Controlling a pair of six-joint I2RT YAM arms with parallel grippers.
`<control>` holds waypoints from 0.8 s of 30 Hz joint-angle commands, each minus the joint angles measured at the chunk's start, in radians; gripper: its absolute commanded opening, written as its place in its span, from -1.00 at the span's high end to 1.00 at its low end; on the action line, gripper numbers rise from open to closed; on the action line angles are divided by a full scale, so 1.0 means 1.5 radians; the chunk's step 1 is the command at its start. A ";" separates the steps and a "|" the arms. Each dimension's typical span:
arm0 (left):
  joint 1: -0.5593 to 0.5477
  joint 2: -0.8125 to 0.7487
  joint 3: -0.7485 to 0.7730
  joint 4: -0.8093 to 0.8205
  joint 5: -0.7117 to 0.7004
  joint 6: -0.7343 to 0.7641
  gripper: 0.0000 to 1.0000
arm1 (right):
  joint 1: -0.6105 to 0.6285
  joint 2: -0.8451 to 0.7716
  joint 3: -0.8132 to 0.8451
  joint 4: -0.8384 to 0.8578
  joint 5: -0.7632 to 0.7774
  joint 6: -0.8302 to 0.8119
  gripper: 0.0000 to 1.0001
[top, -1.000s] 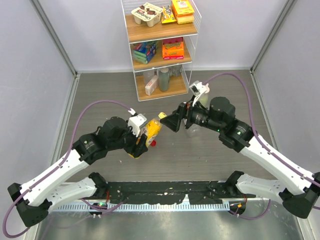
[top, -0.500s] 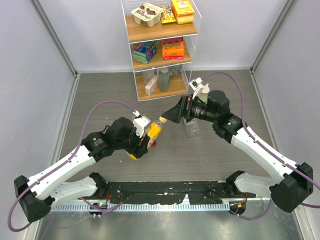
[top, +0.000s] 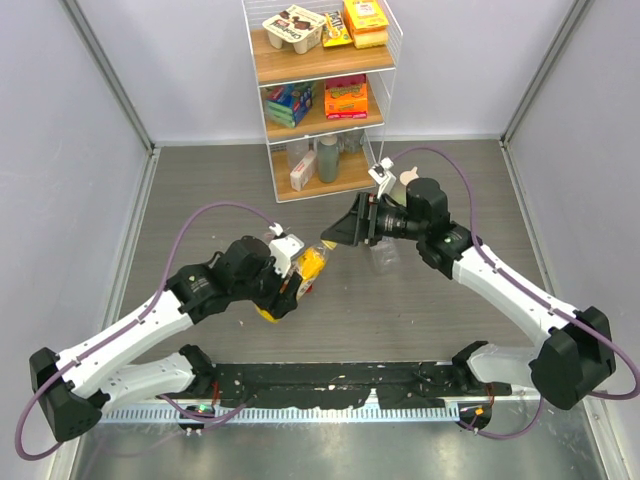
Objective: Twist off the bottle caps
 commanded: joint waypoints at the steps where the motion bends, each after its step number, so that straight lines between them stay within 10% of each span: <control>1: -0.006 -0.001 0.002 0.022 0.009 -0.002 1.00 | -0.002 0.005 0.003 0.016 -0.021 0.008 -0.61; 17: -0.014 -0.004 0.002 0.021 -0.002 0.000 1.00 | -0.002 0.015 -0.017 0.043 -0.040 0.040 0.05; 24: -0.016 -0.008 0.006 0.021 -0.003 0.001 1.00 | -0.001 0.011 -0.023 0.055 -0.048 0.038 0.87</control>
